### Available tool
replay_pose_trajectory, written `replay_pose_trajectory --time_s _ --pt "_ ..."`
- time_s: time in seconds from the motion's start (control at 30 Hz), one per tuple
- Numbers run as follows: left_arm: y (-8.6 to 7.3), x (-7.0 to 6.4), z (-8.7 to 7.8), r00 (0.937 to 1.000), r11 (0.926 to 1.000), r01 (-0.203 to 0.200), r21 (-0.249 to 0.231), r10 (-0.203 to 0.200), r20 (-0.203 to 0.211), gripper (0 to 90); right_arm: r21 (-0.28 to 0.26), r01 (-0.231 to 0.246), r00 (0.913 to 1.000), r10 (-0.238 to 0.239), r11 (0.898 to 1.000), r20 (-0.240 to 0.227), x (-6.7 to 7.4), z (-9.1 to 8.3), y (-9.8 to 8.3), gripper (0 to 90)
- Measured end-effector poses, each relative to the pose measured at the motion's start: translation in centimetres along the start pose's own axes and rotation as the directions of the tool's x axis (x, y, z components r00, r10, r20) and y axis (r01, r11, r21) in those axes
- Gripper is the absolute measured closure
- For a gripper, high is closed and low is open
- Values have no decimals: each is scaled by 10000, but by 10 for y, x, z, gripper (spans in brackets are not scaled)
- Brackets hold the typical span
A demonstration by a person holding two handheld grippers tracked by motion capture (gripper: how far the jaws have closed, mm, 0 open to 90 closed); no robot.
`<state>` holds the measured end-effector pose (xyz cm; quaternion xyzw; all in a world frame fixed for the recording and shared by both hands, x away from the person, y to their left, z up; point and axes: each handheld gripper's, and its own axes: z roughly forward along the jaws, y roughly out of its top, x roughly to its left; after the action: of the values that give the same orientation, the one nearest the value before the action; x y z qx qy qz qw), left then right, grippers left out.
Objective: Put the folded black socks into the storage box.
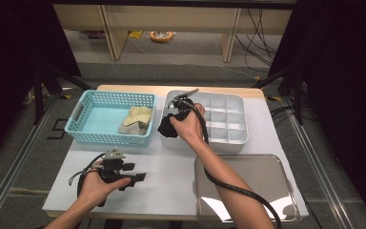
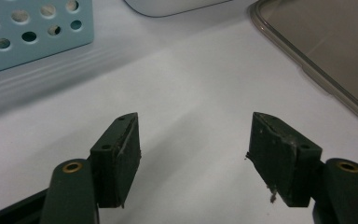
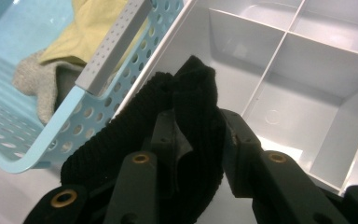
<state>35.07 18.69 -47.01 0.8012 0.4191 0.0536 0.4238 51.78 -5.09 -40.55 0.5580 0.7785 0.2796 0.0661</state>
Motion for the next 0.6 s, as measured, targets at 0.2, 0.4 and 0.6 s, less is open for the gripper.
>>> replay_pose_trajectory --time_s 0.2,0.4,0.6 --pt "0 0 1 9999 10000 -25 3 25 150 333 294 473 9987 -478 9984 191 1 2 1 694" --pt "0 0 1 9999 10000 -1 20 1 129 333 443 471 9988 -476 9979 113 4 4 4 695" --pt "0 0 1 9999 10000 -36 37 35 149 333 548 549 9982 -561 9970 210 5 6 5 693"
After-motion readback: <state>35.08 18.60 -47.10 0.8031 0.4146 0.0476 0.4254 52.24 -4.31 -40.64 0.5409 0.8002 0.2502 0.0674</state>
